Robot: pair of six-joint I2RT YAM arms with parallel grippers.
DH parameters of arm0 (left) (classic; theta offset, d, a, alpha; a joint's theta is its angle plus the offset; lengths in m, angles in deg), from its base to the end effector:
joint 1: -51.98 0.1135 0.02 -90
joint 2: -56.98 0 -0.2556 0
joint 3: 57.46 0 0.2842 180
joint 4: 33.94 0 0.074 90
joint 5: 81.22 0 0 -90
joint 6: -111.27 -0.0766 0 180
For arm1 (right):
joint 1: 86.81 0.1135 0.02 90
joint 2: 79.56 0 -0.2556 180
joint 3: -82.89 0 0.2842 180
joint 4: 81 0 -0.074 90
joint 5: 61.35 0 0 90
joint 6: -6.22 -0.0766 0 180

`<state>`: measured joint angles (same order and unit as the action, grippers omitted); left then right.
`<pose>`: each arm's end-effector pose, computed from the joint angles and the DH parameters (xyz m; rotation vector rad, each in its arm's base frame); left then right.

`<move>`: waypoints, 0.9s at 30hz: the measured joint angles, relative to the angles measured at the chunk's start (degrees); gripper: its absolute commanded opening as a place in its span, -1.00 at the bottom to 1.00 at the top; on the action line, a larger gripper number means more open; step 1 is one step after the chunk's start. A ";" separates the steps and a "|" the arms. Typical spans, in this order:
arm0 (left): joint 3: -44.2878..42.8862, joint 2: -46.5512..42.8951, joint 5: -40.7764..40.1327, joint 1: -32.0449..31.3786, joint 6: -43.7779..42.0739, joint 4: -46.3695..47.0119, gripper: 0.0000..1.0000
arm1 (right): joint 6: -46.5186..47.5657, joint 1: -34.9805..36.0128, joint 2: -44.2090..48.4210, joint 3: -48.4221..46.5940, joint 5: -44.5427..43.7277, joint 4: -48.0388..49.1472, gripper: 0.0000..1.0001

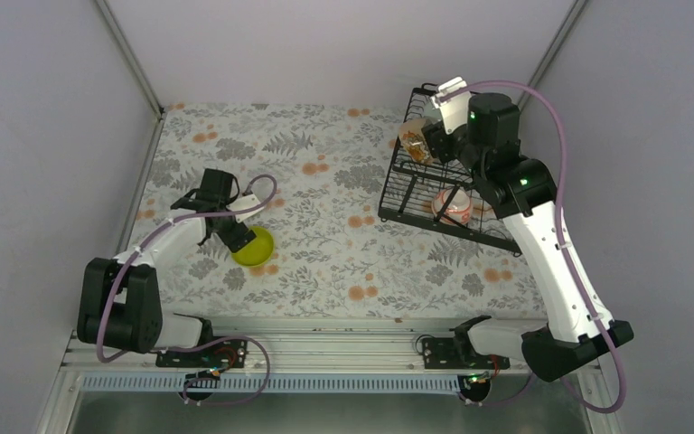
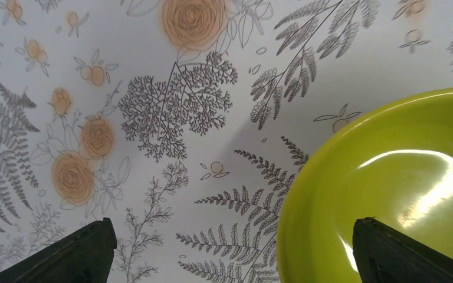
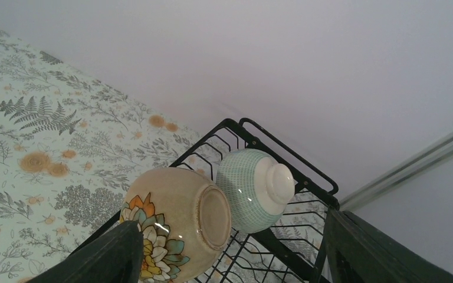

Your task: Unload the bowls from the dish rack

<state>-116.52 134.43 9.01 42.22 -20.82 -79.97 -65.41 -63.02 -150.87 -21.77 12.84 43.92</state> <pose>0.2948 -0.0510 0.1375 1.1845 2.4339 0.1659 0.2945 0.1070 0.4572 -0.5252 1.8681 -0.2060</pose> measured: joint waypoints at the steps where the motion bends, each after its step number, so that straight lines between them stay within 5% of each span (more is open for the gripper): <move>1: 0.94 0.39 -0.74 -0.04 0.39 1.44 1.00 | -0.02 0.00 0.00 0.11 0.09 0.00 0.50; 27: 6.49 6.08 -15.47 1.75 2.23 17.05 1.00 | 0.04 -0.74 1.31 4.15 0.31 1.75 0.51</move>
<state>-110.03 140.51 -6.46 43.97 -18.59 -62.93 -65.36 -63.76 -149.56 -17.61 13.15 45.67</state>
